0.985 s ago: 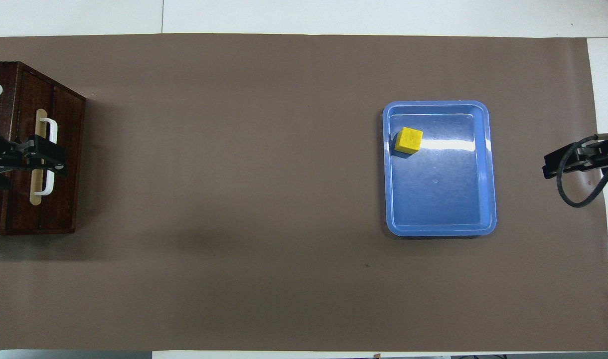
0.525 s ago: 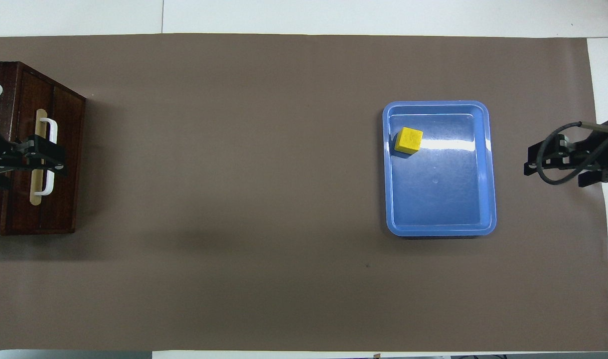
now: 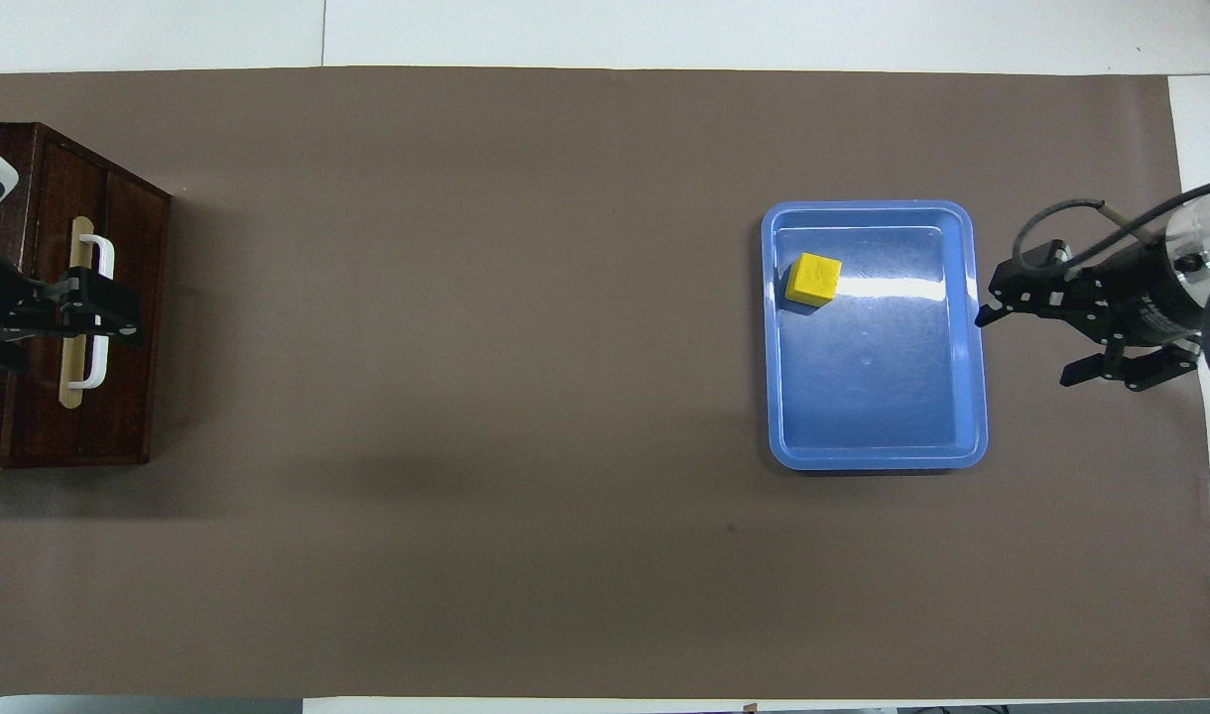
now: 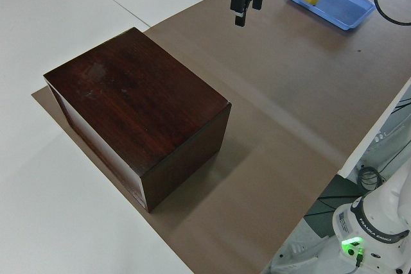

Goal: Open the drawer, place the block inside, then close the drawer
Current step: 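Reach the right gripper over the yellow cube while the left gripper grips the drawer handle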

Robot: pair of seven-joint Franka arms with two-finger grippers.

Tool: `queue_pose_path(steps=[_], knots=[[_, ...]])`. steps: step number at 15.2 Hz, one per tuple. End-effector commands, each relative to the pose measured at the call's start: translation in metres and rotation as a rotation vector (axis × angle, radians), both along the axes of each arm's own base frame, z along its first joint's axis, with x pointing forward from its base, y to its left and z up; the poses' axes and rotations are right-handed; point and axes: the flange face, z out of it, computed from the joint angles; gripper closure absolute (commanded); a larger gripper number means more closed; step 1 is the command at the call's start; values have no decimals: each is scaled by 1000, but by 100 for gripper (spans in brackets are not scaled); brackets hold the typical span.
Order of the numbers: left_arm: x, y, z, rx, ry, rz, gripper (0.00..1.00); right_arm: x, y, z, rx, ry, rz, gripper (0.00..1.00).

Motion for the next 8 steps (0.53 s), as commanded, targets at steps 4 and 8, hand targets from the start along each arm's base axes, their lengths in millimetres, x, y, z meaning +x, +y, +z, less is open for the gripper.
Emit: queue_pose_path(steps=[4, 8], knots=[[19, 9, -60, 168, -139, -145, 0, 11, 0, -61, 177, 106, -290, 0], [49, 16, -125, 267, -181, -238, 0, 21, 1, -104, 233, 155, -358, 0]])
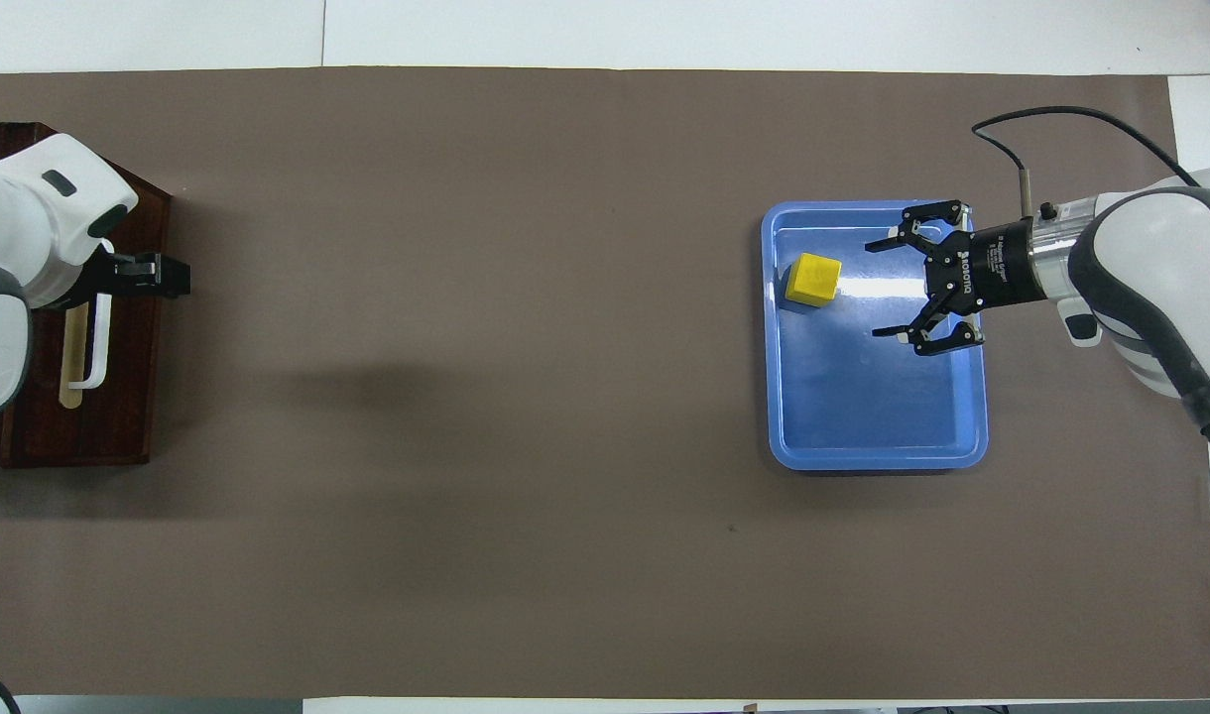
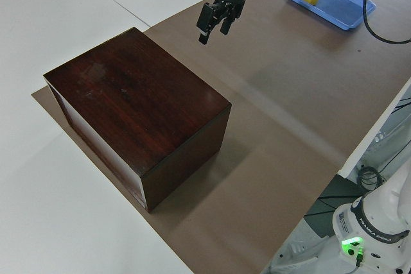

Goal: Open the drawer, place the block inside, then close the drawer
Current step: 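Reach the right gripper over the yellow cube while the left gripper grips the drawer handle, then grasp the yellow cube with the right gripper while the left gripper pulls the drawer open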

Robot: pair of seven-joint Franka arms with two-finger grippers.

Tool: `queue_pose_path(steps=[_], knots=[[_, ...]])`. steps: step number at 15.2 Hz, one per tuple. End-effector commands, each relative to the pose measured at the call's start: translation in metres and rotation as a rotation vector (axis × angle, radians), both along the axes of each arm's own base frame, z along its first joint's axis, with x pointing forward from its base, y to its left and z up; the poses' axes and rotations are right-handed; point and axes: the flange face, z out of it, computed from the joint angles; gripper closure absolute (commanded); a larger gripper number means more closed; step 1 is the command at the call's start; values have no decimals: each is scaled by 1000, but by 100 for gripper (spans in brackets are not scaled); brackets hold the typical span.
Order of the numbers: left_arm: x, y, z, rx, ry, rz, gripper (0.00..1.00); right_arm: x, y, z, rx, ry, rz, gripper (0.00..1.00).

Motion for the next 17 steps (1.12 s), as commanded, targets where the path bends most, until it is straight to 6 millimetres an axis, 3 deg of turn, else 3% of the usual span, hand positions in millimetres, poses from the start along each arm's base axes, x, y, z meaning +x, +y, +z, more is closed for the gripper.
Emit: queue_pose_path(steps=[1, 5, 10, 12, 16, 17], knots=[[17, 11, -49, 74, -38, -88, 0, 7, 1, -28, 29, 26, -50, 0], [28, 38, -80, 108, -51, -148, 0, 11, -1, -50, 53, -17, -64, 0], [28, 39, -97, 122, -23, -162, 0, 16, -5, -68, 77, -85, -78, 0], [25, 14, -103, 122, -9, -189, 0, 15, -7, -80, 90, -96, -100, 0], [7, -85, -101, 115, -10, -173, 0, 7, 6, -91, 89, -84, -110, 0], [2, -98, -101, 115, -10, -158, 0, 5, 7, -93, 90, -82, -113, 0]])
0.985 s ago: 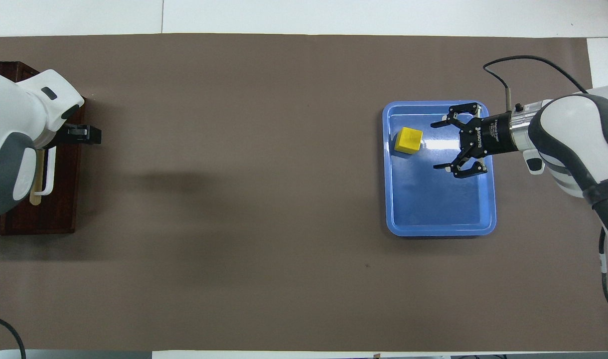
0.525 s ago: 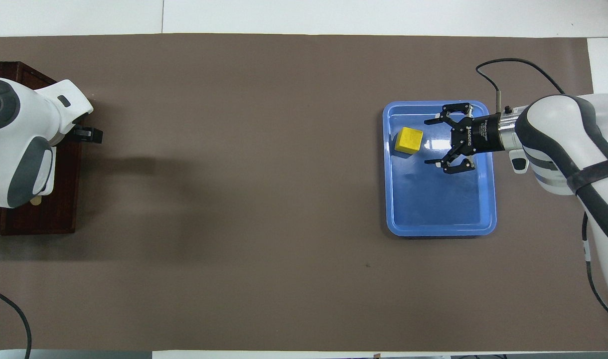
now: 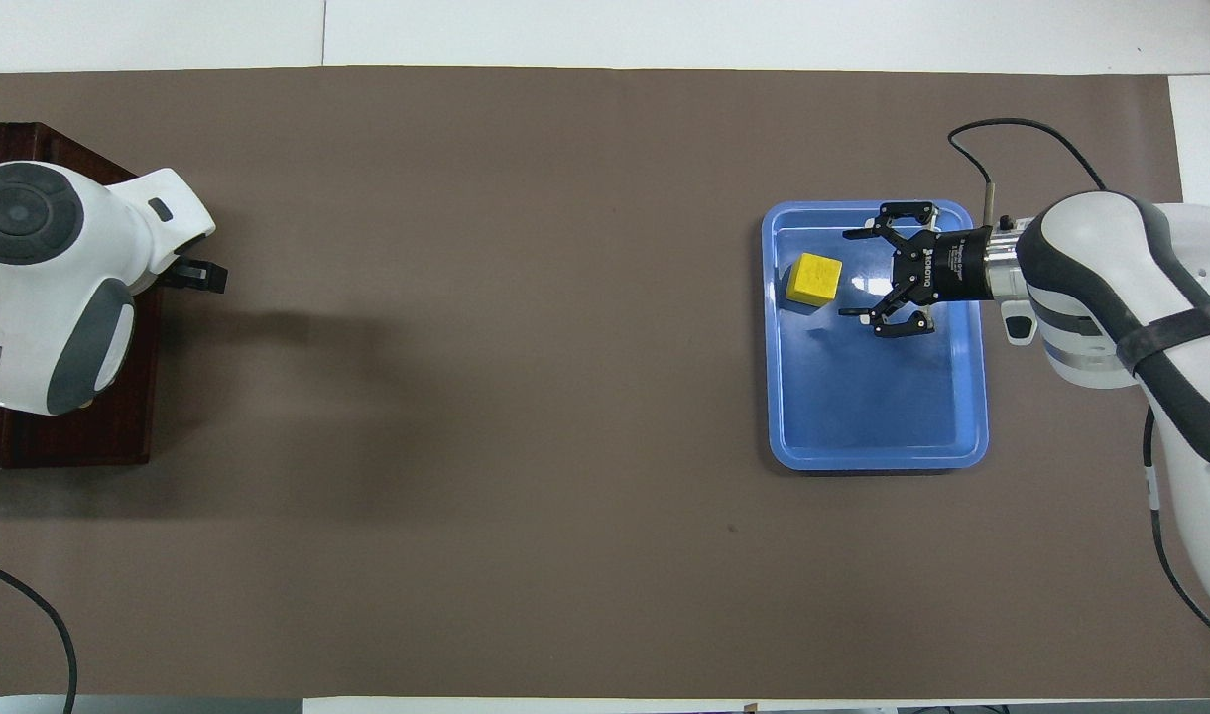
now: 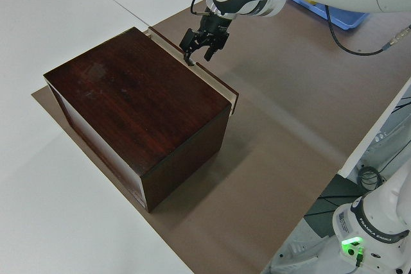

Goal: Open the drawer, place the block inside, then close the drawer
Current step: 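Grasp the yellow cube with the right gripper while the left gripper pulls the drawer open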

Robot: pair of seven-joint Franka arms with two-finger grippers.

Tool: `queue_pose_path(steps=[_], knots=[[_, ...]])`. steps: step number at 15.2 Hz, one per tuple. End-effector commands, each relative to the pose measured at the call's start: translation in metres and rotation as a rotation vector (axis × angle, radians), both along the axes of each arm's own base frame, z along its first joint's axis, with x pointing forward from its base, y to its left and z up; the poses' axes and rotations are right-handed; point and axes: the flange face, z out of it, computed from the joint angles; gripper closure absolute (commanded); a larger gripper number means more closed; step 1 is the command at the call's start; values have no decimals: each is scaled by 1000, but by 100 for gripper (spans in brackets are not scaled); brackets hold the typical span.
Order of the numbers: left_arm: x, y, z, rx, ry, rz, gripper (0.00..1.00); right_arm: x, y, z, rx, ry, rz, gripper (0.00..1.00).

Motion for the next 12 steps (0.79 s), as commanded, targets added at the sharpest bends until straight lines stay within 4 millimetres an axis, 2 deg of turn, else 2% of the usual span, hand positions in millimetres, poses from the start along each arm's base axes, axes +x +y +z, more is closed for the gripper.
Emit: queue_pose_path(steps=[1, 3, 6, 9, 12], knots=[[-20, -54, -1, 12, 1, 17, 0, -8, 3, -4, 5, -16, -13, 0], [-23, -63, -1, -9, 10, 25, 0, -7, 7, -4, 0, -22, -11, 0], [-20, -56, 3, -5, 16, 41, 0, -7, 7, -5, -11, -28, -20, 0], [-5, -56, 42, -73, 41, 140, 0, -6, 8, -4, -13, -32, -18, 5], [2, -54, 92, -141, 61, 223, 0, -6, 9, -4, -13, -32, -16, 12]])
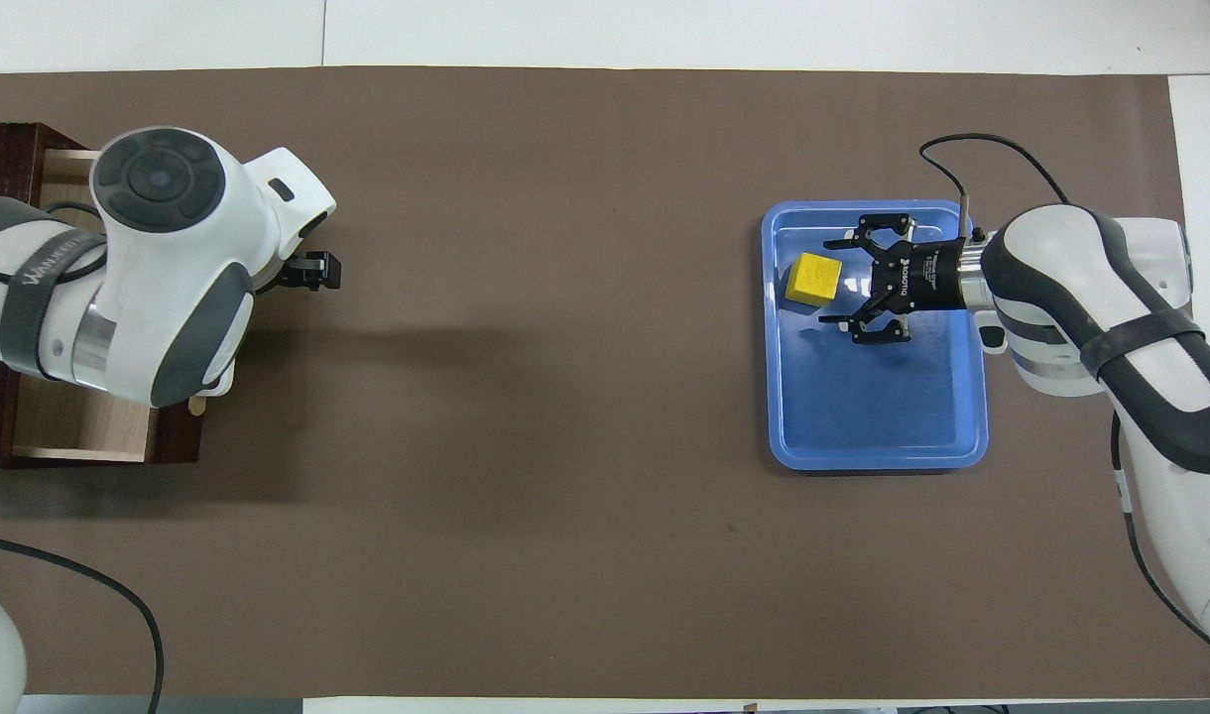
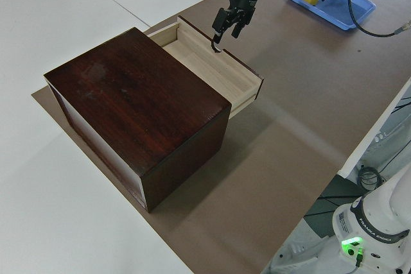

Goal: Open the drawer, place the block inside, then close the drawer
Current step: 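Grasp the yellow cube with the right gripper while the left gripper pulls the drawer open, then carry the cube toward the left gripper with the right gripper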

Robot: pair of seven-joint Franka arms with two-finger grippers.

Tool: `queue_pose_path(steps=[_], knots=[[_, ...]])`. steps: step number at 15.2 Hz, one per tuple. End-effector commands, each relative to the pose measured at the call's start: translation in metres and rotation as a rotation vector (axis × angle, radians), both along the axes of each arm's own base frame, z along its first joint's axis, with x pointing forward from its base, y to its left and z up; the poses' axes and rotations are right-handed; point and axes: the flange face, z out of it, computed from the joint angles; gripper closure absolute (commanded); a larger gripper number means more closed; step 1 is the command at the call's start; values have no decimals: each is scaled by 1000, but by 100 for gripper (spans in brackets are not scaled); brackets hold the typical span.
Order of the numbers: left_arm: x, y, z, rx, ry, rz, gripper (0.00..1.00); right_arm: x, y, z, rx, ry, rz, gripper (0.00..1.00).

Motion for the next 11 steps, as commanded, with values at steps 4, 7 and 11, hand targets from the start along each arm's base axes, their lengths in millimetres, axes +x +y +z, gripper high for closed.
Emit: queue_pose_path(steps=[4, 7, 11], knots=[[4, 2, 74, -119, 5, 202, 0, -3, 1, 1, 6, -29, -11, 65], [-7, -21, 77, -158, 11, 411, 0, -1, 0, 4, 5, -47, 1, 100], [-21, -60, 82, -193, -26, 709, 0, 11, 4, 22, 25, -56, 2, 100]])
